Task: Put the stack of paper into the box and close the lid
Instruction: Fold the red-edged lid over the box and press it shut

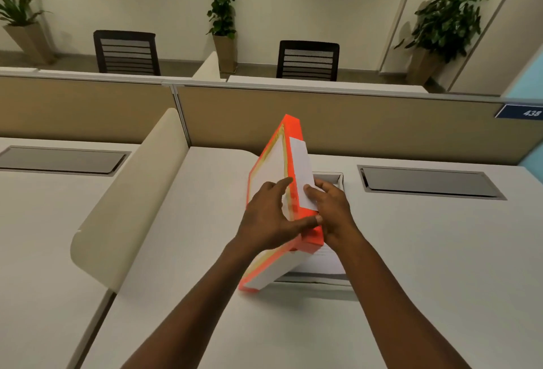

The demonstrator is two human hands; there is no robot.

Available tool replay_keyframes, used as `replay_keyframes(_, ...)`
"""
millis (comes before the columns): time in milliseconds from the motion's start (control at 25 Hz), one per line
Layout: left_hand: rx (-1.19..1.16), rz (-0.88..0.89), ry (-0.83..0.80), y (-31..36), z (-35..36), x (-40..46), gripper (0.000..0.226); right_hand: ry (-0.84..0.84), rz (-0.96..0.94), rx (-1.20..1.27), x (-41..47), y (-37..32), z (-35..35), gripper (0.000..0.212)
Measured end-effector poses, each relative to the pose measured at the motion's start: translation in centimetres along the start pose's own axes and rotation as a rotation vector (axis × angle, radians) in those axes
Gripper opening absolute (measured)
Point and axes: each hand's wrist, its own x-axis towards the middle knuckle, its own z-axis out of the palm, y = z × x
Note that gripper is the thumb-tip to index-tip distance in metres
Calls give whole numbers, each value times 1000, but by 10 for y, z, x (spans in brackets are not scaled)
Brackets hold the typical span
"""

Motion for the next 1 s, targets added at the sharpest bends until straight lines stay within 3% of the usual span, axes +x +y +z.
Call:
replay_keyframes(120, -149, -81, 33, -28, 9, 8, 92, 20, 43, 24, 4, 5, -21, 34)
replay_keyframes(240, -158, -398, 130, -89, 26, 12, 92, 82, 63, 13, 8, 13, -34, 37)
replay_keyframes(320, -238, -613, 48, -128, 38, 11, 99, 134, 44, -38, 13, 21, -42, 31)
replay_keyframes(400, -401, -696, -52, -148, 50, 12, 96, 169, 21, -127, 17, 28, -52, 30)
replay_keyframes(560, -581, -551, 12, -157, 62, 12, 84, 169, 36, -199, 22, 44, -82, 46)
replay_keyframes(640, -622, -470, 45, -157, 64, 13, 80, 180, 29, -191, 25, 55, -102, 41)
replay_keyframes(840, -656, -418, -40, -133, 79, 16, 95, 205, 55, -53, 26, 89, -139, 37)
replay_keyframes(1000, -663, -415, -48, -127, 88, 16, 99, 194, 55, -97, 26, 107, -151, 39)
